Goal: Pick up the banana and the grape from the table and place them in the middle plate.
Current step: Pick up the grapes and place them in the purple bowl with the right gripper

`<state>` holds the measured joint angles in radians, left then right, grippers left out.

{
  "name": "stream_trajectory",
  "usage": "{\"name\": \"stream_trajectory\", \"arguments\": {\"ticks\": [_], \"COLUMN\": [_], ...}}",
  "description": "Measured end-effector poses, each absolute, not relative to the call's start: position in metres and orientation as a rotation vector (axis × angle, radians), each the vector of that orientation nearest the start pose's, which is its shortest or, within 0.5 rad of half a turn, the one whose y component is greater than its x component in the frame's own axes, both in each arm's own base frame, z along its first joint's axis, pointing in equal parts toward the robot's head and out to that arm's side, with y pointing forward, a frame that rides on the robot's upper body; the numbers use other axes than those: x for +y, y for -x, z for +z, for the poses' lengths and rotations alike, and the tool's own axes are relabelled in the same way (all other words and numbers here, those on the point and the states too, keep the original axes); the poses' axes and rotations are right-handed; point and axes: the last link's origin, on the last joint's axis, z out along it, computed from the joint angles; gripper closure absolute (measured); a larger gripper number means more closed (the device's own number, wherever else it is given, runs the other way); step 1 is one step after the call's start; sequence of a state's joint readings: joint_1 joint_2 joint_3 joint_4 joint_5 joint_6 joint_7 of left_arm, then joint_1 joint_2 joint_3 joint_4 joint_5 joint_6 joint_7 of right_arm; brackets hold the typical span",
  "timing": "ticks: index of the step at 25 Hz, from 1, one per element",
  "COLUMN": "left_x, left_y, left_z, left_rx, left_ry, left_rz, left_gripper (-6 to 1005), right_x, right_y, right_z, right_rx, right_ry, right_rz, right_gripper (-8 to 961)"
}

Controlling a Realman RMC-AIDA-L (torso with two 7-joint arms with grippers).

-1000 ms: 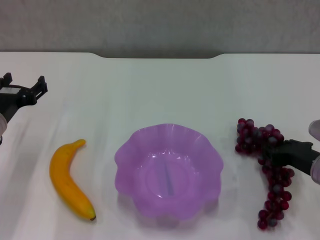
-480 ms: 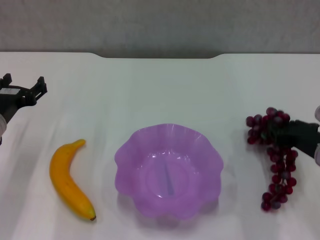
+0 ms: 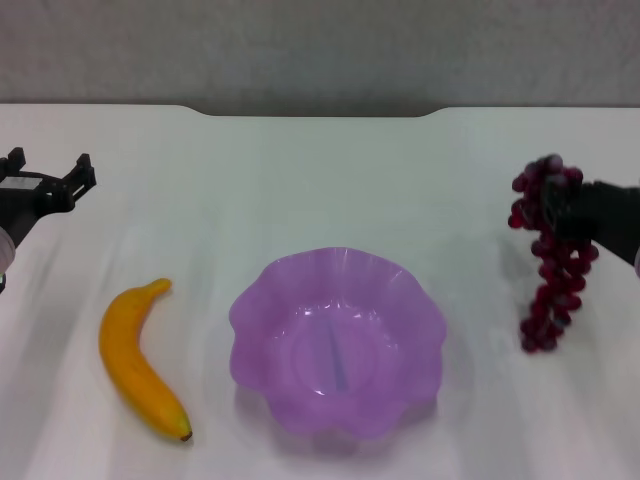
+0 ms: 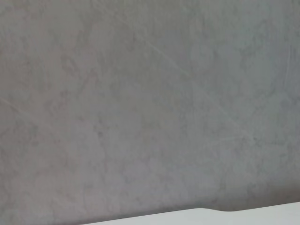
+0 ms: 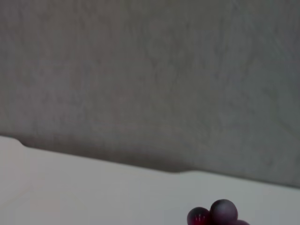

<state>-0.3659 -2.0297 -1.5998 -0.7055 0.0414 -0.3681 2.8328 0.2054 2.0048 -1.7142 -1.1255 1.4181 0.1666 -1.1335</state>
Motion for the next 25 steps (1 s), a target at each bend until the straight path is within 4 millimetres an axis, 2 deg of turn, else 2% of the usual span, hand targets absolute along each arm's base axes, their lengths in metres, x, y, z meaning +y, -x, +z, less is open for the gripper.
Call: {"name": "stream_trajectory", "arguments": {"ticks": [3, 12, 14, 15, 19, 23, 25], "left_x": [0.402, 0.403, 0.404, 0.404, 0.405, 0.406, 0.407], "left_y": [0.313, 0.311, 0.31, 0.309, 0.308, 0.308, 0.306], "left_z": [0.03, 0.029, 0.03, 0.03, 0.03, 0.03, 0.029], "left_rx": [-0.685, -0.68, -0.679, -0.677, -0.675, -0.674, -0.672], "left_ry": [1.661, 1.664, 1.665, 1.666, 1.667, 1.668, 1.669], "left_rz": [-0.434, -0.438, -0.439, -0.44, -0.442, -0.443, -0.445], "left_gripper": [121, 121, 121, 121, 121, 121, 122], "right_x": [0.376, 0.383, 0.383, 0.384, 0.384, 0.388, 0.391], "right_y": [-0.261, -0.215, -0.203, -0.188, -0.173, -0.154, -0.142], "right_z": [0.01, 0.024, 0.026, 0.03, 0.035, 0.032, 0.022], "right_rx": [0.718, 0.559, 0.515, 0.456, 0.403, 0.348, 0.319], "right_ry": [1.912, 1.947, 1.966, 1.979, 1.99, 2.041, 2.101], "right_rz": [0.352, 0.445, 0.461, 0.484, 0.515, 0.54, 0.549], "right_gripper": [714, 719, 720, 721, 723, 726, 727]}}
